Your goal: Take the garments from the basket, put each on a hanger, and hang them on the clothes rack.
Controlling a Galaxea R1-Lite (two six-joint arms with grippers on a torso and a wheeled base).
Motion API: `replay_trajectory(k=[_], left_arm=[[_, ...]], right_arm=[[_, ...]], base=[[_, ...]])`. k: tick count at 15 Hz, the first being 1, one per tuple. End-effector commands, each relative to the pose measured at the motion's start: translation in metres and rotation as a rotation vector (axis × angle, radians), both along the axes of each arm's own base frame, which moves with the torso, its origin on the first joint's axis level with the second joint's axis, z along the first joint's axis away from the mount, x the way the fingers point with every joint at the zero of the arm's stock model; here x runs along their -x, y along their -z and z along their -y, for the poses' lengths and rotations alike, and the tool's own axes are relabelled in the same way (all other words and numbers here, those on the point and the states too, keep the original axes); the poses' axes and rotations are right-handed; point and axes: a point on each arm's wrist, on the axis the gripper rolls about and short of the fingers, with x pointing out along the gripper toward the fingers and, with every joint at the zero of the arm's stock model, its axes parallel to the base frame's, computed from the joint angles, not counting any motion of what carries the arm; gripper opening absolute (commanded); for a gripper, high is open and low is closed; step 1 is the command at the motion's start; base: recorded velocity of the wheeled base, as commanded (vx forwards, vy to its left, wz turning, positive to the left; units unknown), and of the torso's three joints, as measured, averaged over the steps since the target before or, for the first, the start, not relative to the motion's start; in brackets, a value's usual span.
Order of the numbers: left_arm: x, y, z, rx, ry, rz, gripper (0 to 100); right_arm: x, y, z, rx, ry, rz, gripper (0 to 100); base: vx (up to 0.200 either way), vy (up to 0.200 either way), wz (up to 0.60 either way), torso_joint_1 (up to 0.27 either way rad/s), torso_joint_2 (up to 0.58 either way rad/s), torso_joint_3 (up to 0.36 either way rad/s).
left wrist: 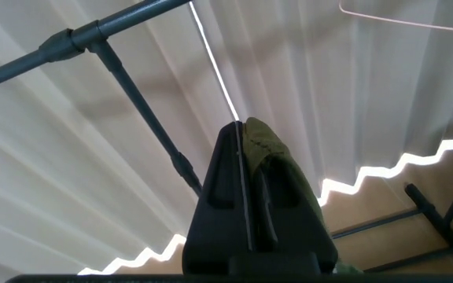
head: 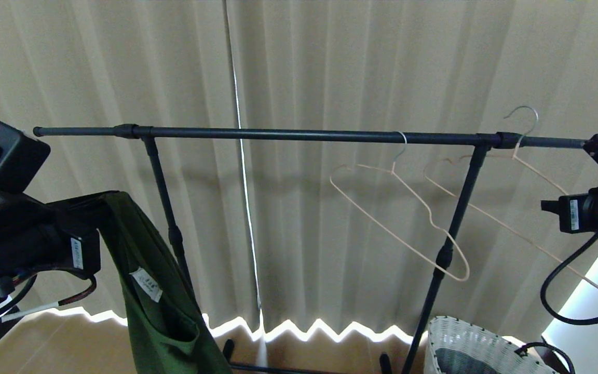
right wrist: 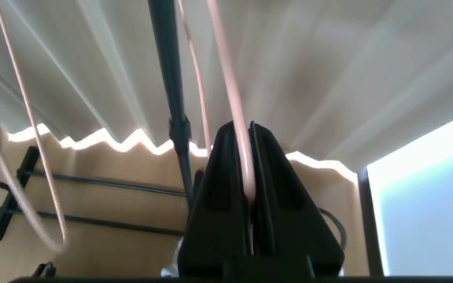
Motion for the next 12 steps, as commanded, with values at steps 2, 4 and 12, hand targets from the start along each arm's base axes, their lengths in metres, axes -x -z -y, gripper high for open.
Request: replay_trajectory(k=[2, 4, 12], left_arm=[[0.0, 0.001, 0.0, -0.003, -0.002, -0.002, 0], [0.0, 0.002, 0.0, -0.005, -0.005, -0.006, 0], [0.003, 0.009, -0.005, -0.011, -0.027, -0.025, 0]], right_arm=[[0.03, -0.002, -0.002, 0.009, 0.013, 0.02, 0], [0.039, 0.0, -0.004, 0.028, 0.026, 0.017, 0], [0.057, 0.006, -0.007, 0.031, 0.029, 0.012, 0]], base=[[0.0, 0.0, 0.0, 0.0, 0.0, 0.0], [-0.1, 0.0, 0.0, 0.001, 0.0, 0.004], [-0.2, 0.0, 0.0, 0.002, 0.0, 0.002]])
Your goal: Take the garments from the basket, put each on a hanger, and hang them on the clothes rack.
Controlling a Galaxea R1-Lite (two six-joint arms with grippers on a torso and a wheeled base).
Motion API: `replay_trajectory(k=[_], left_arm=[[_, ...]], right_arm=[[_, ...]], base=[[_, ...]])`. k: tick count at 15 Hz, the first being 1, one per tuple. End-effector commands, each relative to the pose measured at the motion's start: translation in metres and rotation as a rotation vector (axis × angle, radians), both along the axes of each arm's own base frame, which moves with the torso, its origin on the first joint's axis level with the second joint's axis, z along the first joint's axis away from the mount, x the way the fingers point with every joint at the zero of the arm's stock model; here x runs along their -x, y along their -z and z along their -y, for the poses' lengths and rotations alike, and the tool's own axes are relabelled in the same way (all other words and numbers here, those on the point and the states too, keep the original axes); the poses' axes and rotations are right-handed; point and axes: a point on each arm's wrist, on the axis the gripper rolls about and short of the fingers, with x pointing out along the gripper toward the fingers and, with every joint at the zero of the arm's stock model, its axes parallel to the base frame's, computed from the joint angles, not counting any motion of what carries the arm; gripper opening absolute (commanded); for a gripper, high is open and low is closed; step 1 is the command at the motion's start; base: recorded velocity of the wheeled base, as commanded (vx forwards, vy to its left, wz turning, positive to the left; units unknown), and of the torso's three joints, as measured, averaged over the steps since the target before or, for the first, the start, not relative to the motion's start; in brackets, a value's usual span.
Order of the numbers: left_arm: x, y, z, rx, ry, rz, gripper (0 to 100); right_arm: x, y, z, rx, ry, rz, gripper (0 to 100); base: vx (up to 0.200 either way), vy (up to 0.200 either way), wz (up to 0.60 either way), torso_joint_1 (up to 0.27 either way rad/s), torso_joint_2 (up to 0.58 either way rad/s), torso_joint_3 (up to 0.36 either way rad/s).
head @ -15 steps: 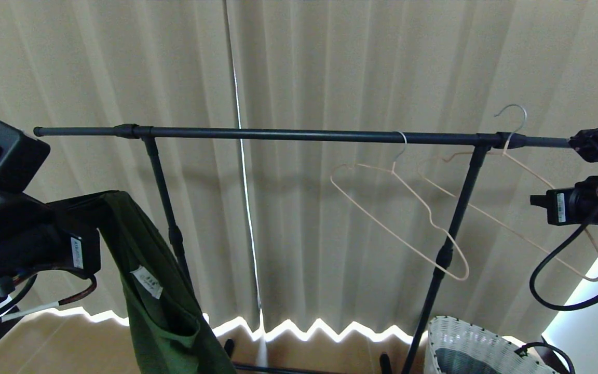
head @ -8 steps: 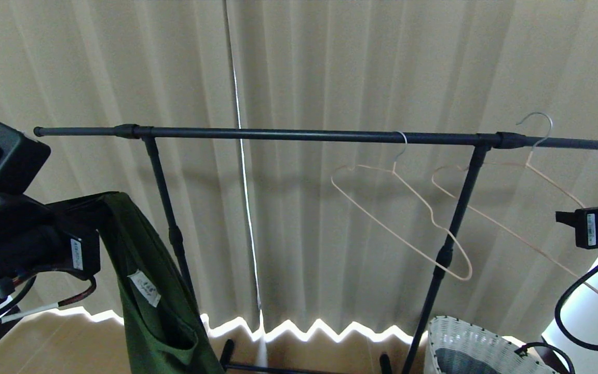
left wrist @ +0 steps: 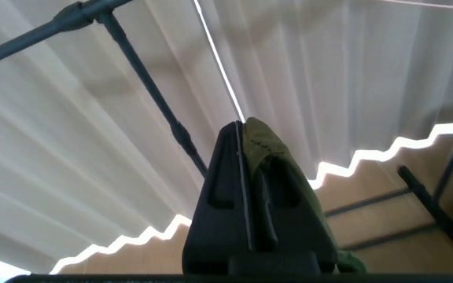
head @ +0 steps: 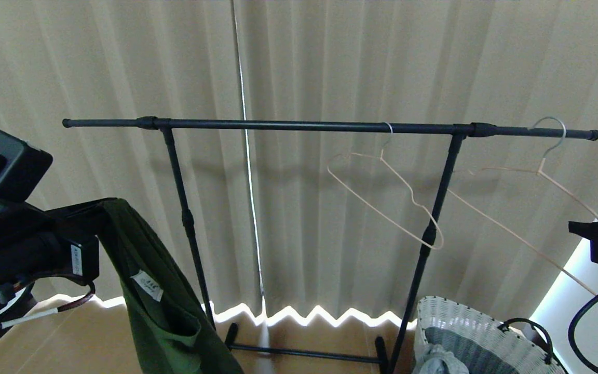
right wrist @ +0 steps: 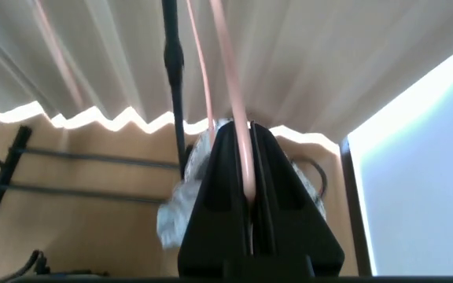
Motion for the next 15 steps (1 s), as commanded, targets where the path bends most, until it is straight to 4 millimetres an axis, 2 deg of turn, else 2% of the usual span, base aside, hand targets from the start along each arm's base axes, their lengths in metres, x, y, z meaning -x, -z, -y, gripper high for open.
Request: replay_trajectory(k=[1, 6, 13, 15], left_arm=[[0.002, 0.003, -0.003, -0.001, -0.012, -0.004, 0], [0.001, 0.002, -0.004, -0.001, -0.022, -0.004, 0], [0.0, 0.007, -0.004, -0.01, -0.019, 0.039, 0], [-0.001, 0.007, -0.004, -0.019, -0.018, 0.04, 0]], right_arm=[[0.006, 0.0, -0.001, 0.001, -0.001, 0.005, 0], [0.013, 0.001, -0.003, 0.003, -0.003, 0.008, 0], [0.015, 0.009, -0.009, -0.003, -0.033, 0.002, 0], [0.022, 0.006, -0.01, -0.003, -0.04, 0.027, 0]], base=[[-0.2, 0.0, 0.0, 0.002, 0.0, 0.002], [-0.2, 0.0, 0.0, 0.0, 0.0, 0.003], [0.0, 0.0, 0.0, 0.0, 0.0, 0.0], [0.0, 0.0, 0.0, 0.0, 0.0, 0.0]])
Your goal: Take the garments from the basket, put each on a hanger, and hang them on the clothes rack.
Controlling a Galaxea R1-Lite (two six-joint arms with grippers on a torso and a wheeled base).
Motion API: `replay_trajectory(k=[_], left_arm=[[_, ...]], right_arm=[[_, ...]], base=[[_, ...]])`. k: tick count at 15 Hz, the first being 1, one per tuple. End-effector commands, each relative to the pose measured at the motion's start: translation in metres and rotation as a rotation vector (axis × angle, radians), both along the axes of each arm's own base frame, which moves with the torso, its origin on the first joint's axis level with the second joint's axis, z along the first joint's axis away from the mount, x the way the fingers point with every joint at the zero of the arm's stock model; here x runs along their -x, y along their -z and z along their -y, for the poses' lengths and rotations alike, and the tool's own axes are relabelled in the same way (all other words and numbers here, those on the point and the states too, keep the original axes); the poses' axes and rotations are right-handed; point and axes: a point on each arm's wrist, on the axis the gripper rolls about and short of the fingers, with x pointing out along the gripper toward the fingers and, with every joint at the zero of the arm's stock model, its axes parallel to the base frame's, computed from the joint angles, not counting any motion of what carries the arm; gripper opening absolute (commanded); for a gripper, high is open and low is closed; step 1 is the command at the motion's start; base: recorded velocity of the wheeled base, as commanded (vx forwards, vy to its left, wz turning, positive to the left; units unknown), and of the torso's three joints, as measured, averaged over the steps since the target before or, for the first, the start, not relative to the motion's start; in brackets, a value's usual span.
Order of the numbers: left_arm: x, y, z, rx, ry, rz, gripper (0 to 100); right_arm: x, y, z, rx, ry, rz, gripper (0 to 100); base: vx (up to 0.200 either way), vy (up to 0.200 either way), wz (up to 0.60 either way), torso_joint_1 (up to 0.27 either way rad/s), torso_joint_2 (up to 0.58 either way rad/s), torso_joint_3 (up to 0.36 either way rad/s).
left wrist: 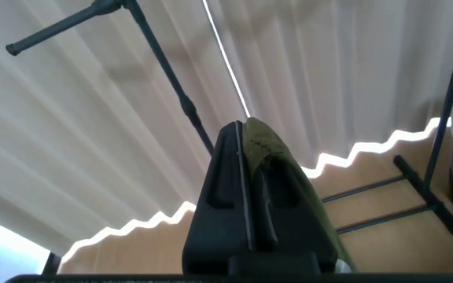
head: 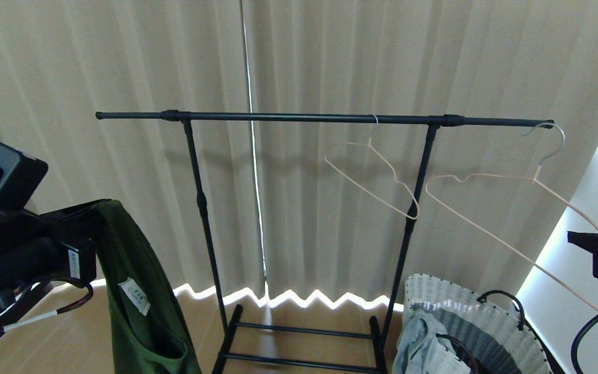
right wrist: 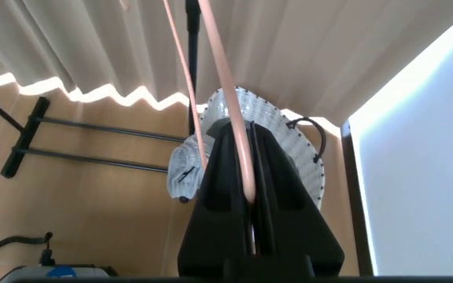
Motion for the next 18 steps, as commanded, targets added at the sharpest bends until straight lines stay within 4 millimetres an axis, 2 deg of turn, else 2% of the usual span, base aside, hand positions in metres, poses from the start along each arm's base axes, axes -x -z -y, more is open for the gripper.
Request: replay_trajectory(k=[1, 3, 10, 14, 18], left_arm=[[-0.002, 0.0, 0.0, -0.003, 0.0, -0.004, 0], [-0.004, 0.001, 0.001, -0.008, 0.002, -0.011, 0], [-0.009, 0.001, 0.003, -0.011, 0.002, -0.013, 0], [-0.012, 0.004, 0.004, -0.017, 0.002, -0.029, 0], [-0.012, 0.014, 0.006, -0.031, 0.02, -0.023, 0]], right_arm=[[0.008, -0.003, -0.002, 0.0, -0.01, 0.024, 0], [0.012, -0.005, -0.005, 0.0, -0.024, 0.038, 0], [0.02, -0.015, -0.017, -0.002, -0.087, 0.093, 0], [0.021, -0.018, -0.031, -0.015, -0.164, 0.122, 0], [0.022, -0.007, -0.051, -0.062, -0.265, 0.076, 0]], base=[[0.0, 0.0, 0.0, 0.0, 0.0, 0.0], [0.0, 0.0, 0.0, 0.0, 0.0, 0.0], [0.0, 0.2, 0.0, 0.004, 0.0, 0.002], [0.0, 0.2, 0.0, 0.004, 0.0, 0.004], [0.0, 0.0, 0.0, 0.0, 0.0, 0.0]])
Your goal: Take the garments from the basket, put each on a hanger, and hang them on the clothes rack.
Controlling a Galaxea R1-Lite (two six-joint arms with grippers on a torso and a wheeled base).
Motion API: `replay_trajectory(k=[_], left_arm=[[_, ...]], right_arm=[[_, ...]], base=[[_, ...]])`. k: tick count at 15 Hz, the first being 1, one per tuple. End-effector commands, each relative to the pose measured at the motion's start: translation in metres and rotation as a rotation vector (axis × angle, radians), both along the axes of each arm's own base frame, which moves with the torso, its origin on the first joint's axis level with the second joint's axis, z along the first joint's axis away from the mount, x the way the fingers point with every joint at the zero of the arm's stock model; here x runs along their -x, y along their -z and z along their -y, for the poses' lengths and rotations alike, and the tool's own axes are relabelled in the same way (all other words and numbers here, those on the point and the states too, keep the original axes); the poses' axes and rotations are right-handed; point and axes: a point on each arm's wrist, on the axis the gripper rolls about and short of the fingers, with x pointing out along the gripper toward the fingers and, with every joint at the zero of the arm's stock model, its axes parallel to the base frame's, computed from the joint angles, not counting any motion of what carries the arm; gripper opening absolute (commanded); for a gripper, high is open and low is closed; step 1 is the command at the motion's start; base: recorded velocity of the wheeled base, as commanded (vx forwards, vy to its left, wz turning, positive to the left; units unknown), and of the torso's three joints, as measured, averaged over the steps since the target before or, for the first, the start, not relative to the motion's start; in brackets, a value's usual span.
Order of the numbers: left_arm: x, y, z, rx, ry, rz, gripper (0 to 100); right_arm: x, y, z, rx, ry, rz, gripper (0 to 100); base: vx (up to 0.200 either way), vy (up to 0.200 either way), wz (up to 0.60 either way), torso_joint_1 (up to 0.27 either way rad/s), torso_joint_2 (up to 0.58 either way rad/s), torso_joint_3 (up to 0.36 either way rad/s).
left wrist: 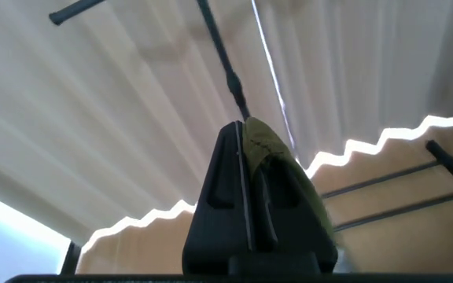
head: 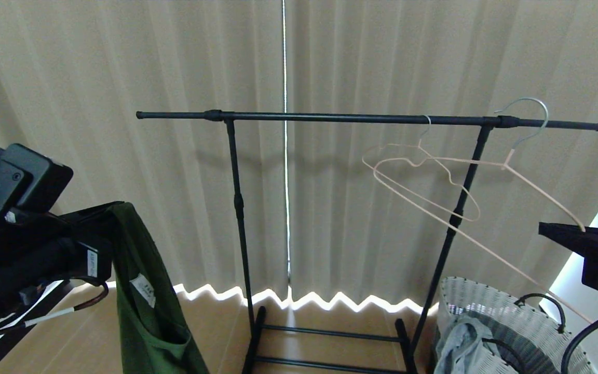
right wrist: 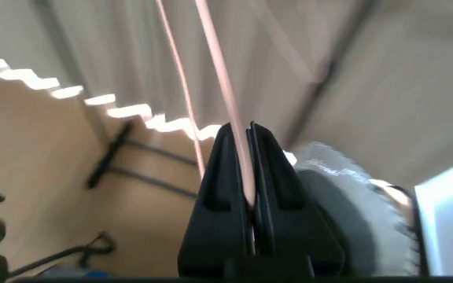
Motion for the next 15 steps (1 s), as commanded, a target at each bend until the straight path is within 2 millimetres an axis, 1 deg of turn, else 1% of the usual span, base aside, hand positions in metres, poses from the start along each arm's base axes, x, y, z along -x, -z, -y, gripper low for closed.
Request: replay_trajectory(k=[1, 2, 4, 6, 8, 10, 12, 14, 15], left_arm=[[-0.004, 0.006, 0.003, -0.026, 0.008, -0.02, 0], [-0.007, 0.007, 0.004, -0.036, 0.013, -0.028, 0], [-0.02, 0.005, 0.015, -0.048, 0.032, -0.043, 0], [-0.041, -0.001, 0.029, -0.063, 0.002, -0.059, 0], [-0.063, -0.011, 0.047, -0.056, -0.011, -0.084, 0], [-0.079, -0.019, 0.062, 0.0, -0.001, -0.141, 0], [-0.099, -0.026, 0.087, 0.154, -0.013, -0.241, 0], [-0.114, -0.026, 0.1, 0.193, -0.059, -0.274, 0], [-0.118, -0.024, 0.102, 0.193, -0.069, -0.275, 0]], right_arm=[[0.001, 0.012, -0.013, -0.01, -0.07, -0.052, 0], [0.001, 0.016, -0.019, -0.032, -0.097, -0.077, 0], [0.006, 0.017, -0.035, -0.125, -0.148, -0.109, 0], [0.013, 0.017, -0.051, -0.199, -0.211, -0.139, 0], [0.019, 0.016, -0.062, -0.211, -0.283, -0.146, 0], [0.027, 0.013, -0.072, -0.253, -0.344, -0.159, 0], [0.043, 0.007, -0.082, -0.341, -0.413, -0.177, 0], [0.054, 0.003, -0.084, -0.355, -0.475, -0.164, 0], [0.057, 0.002, -0.084, -0.357, -0.49, -0.162, 0]], base=[[0.0, 0.0, 0.0, 0.0, 0.0, 0.0], [0.0, 0.0, 0.0, 0.0, 0.0, 0.0], [0.0, 0.0, 0.0, 0.0, 0.0, 0.0], [0.0, 0.0, 0.0, 0.0, 0.0, 0.0], [0.0, 0.0, 0.0, 0.0, 0.0, 0.0], [0.0, 0.0, 0.0, 0.0, 0.0, 0.0], [0.0, 0.0, 0.0, 0.0, 0.0, 0.0], [0.0, 0.0, 0.0, 0.0, 0.0, 0.0], [0.0, 0.0, 0.0, 0.0, 0.0, 0.0]])
